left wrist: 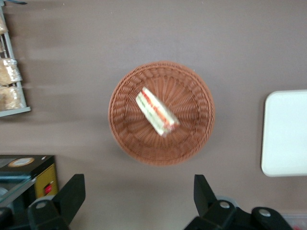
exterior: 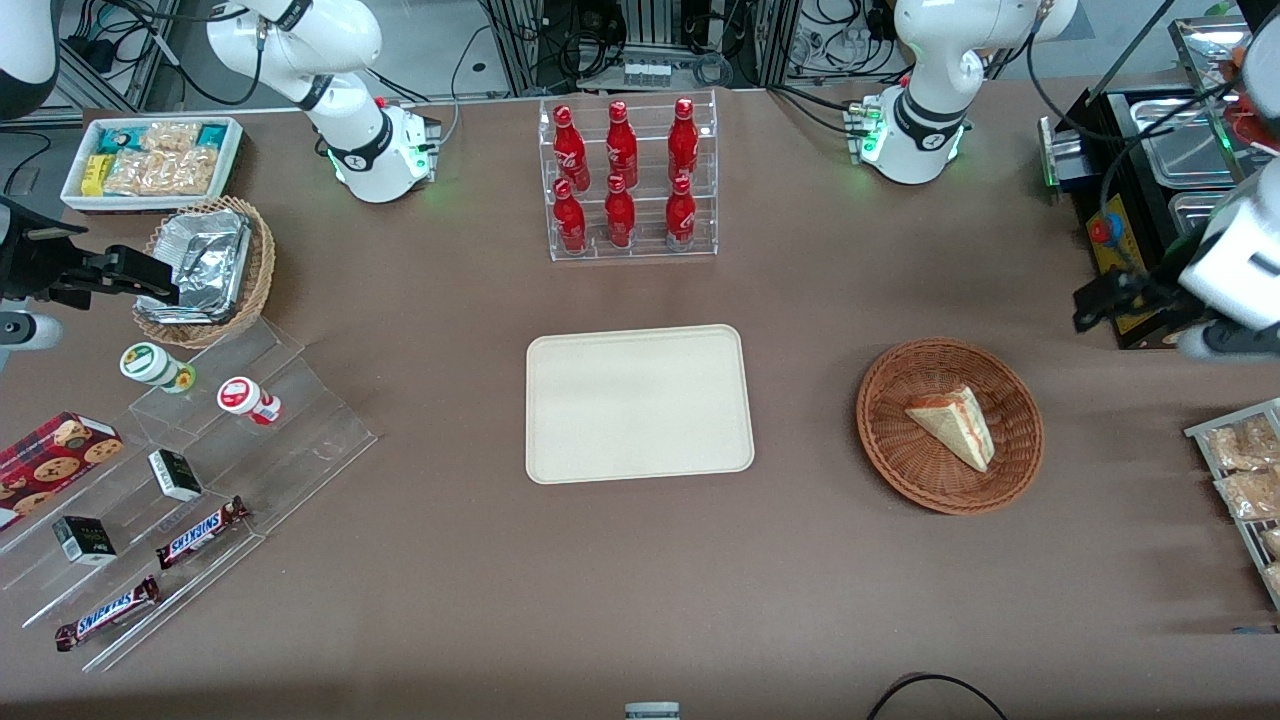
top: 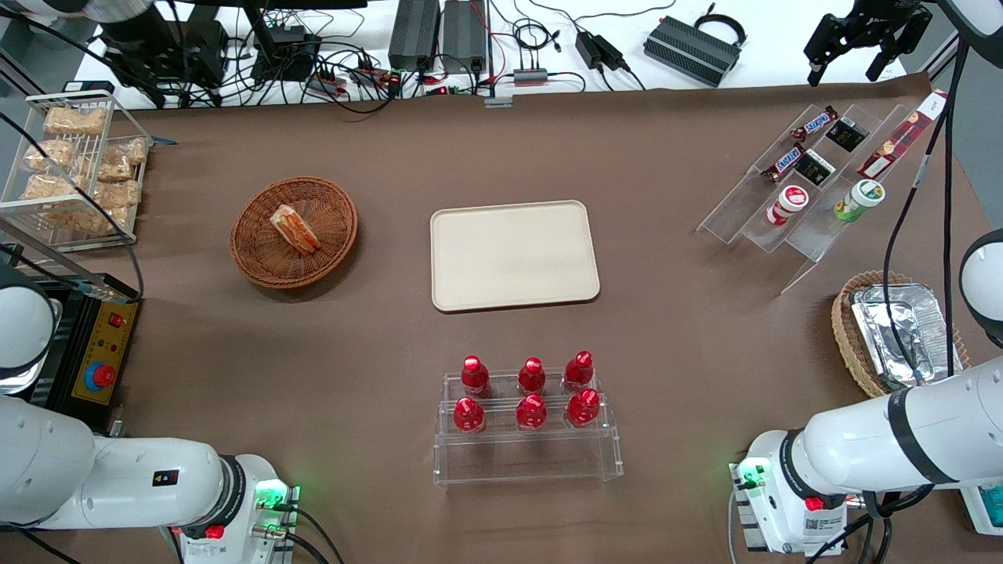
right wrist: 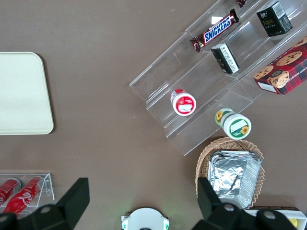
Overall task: Place sandwich from basket to tray
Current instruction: 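Move the left gripper over the wrapped sandwich in the wicker basket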
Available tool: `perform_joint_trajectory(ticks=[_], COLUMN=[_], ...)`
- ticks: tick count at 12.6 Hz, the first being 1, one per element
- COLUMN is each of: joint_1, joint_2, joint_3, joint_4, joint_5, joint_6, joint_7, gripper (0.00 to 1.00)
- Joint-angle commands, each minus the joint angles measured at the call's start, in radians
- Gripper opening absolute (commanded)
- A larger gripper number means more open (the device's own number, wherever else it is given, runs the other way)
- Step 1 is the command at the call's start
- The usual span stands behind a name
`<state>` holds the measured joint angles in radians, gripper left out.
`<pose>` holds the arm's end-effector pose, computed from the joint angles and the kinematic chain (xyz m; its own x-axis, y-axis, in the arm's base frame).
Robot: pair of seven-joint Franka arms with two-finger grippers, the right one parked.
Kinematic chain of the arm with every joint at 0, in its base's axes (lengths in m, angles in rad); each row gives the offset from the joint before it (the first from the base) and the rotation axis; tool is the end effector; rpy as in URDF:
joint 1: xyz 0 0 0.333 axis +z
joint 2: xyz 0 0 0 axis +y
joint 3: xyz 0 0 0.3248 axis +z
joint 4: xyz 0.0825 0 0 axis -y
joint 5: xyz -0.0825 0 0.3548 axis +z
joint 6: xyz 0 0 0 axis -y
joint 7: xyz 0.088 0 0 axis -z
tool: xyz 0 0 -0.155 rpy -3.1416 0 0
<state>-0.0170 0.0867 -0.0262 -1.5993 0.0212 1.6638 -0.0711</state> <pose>0.5564 -0.0204 0.5337 0.9994 0.0260 -0.0208 0.0256 -0.9995 -0.0203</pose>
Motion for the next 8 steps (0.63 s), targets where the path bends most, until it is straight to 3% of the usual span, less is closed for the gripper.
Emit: perform_joint_trajectory(ticks=[1, 8], joint_1=[-0.030, -0.034], joint_2=[-0.001, 0.013], joint_3=[0.002, 0.000], joint_4=[-0.147, -0.439], joint_5=[0.020, 0.016], joint_6=[0.178, 0.554], joint_7=[-0.091, -0.513], gripper=[1.00, 1.00])
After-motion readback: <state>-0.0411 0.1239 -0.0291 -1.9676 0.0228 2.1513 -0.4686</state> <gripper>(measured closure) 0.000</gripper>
